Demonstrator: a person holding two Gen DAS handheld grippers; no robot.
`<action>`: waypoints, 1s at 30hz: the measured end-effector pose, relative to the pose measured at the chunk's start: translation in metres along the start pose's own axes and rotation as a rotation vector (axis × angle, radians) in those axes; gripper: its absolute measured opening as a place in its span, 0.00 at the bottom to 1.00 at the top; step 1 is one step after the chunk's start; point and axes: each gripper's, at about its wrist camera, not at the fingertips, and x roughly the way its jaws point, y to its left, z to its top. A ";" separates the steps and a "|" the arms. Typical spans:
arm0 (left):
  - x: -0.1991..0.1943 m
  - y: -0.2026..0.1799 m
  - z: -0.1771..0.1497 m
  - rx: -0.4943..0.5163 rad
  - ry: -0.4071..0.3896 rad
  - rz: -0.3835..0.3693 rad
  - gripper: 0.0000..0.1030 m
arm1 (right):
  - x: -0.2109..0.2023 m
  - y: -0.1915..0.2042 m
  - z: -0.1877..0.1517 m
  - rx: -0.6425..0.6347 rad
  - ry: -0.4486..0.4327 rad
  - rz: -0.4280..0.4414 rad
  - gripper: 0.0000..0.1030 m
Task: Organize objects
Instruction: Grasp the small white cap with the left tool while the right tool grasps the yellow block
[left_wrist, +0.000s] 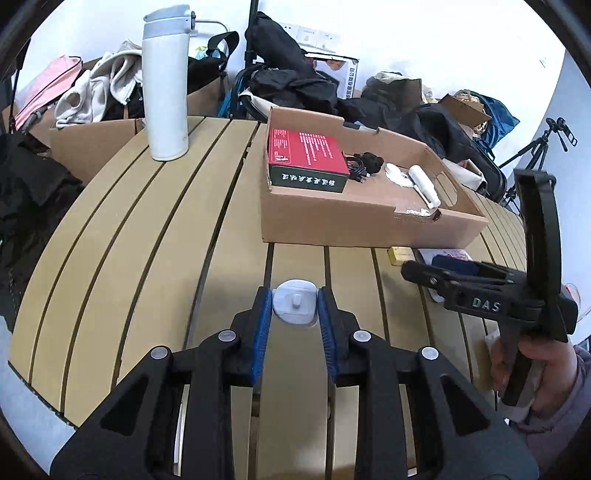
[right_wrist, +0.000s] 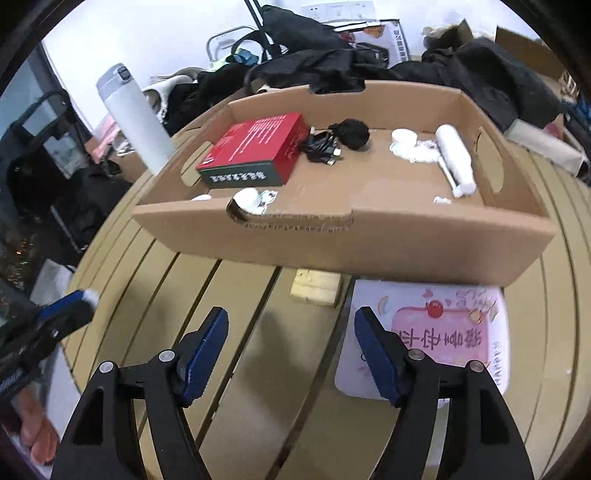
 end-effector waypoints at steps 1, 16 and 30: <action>-0.001 0.000 0.000 -0.002 -0.005 0.003 0.21 | -0.001 0.004 0.002 -0.008 -0.007 0.005 0.72; 0.001 0.000 -0.006 -0.012 0.011 -0.028 0.21 | 0.029 0.004 0.006 -0.024 -0.025 -0.200 0.69; -0.079 -0.034 -0.006 0.018 -0.067 -0.013 0.21 | -0.074 0.009 -0.004 -0.017 -0.144 -0.069 0.33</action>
